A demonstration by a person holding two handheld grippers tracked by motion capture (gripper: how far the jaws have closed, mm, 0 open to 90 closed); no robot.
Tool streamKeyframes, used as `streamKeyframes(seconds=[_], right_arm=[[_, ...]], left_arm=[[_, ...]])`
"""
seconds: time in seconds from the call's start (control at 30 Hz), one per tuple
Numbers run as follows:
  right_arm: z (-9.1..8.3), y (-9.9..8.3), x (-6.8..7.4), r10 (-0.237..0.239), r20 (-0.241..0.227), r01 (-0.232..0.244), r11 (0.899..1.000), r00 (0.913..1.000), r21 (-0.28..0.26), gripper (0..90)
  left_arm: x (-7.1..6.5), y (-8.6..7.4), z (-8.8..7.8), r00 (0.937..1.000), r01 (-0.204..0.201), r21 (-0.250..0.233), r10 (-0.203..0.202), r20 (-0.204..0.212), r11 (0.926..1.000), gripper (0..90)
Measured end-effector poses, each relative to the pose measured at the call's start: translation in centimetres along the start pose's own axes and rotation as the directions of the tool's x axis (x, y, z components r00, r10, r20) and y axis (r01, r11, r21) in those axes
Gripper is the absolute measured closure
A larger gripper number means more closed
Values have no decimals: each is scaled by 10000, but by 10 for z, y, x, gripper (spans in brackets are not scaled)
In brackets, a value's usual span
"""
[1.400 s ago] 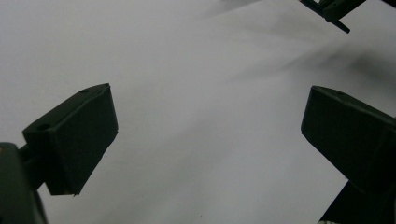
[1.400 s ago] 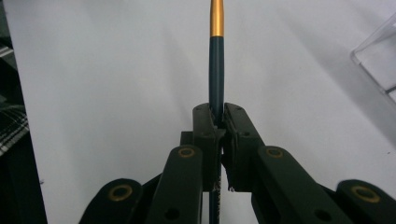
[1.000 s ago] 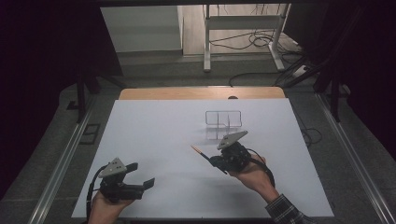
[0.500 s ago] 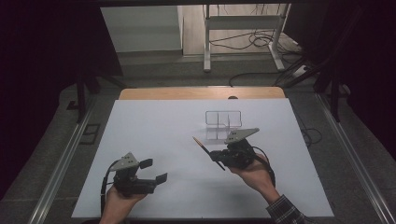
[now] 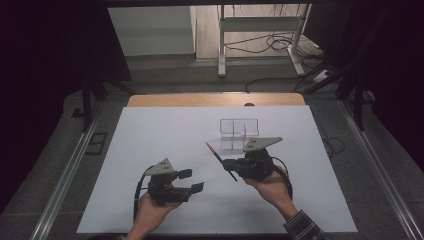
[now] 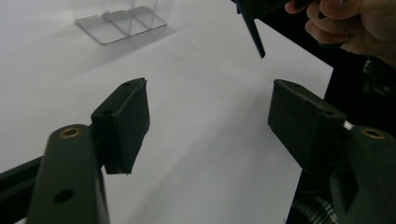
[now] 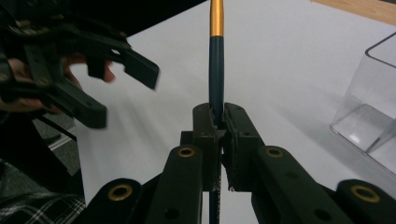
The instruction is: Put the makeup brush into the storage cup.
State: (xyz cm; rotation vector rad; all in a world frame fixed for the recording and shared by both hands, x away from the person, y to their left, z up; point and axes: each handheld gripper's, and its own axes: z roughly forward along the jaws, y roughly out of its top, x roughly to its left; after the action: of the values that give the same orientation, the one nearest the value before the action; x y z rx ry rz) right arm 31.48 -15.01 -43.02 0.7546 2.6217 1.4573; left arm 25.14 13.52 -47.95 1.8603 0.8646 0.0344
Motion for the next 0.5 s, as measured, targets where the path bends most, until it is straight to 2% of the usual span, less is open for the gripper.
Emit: streamKeyframes(seconds=[0.03, 0.13, 0.17, 0.27, 0.3, 0.4, 0.5], right_arm=[[0, 0, 1, 56, -24, -57, 9999, 10000, -117, 840], [-1, 1, 1, 98, -80, -100, 9996, 9999, -247, 839], [0, 1, 2, 157, -117, -161, 9993, 9998, -340, 839], [0, 1, 3, 182, -149, -188, 9990, 9997, -394, 839], [0, 1, 3, 204, -175, -212, 9988, 9996, -446, 839], [1, 1, 3, 224, -195, -233, 9986, 9996, -477, 839], [2, 1, 4, 283, -269, -297, 9982, 9992, -529, 839]], left_arm=[[-1, 4, 10, 9998, 53, 31, -54, 174, 10000, 329], [-3, 7, 19, 9992, 132, -9, -131, 376, 9999, 360], [-4, 11, 27, 9979, 252, -91, -246, 607, 9996, 397], [-4, 14, 35, 9962, 321, -164, -306, 813, 9994, 465], [-5, 16, 43, 9929, 470, -174, -448, 1106, 9987, 487], [-5, 17, 49, 9908, 573, -152, -550, 1234, 9982, 528], [-7, 19, 58, 9854, 767, -176, -731, 1541, 9969, 582]])
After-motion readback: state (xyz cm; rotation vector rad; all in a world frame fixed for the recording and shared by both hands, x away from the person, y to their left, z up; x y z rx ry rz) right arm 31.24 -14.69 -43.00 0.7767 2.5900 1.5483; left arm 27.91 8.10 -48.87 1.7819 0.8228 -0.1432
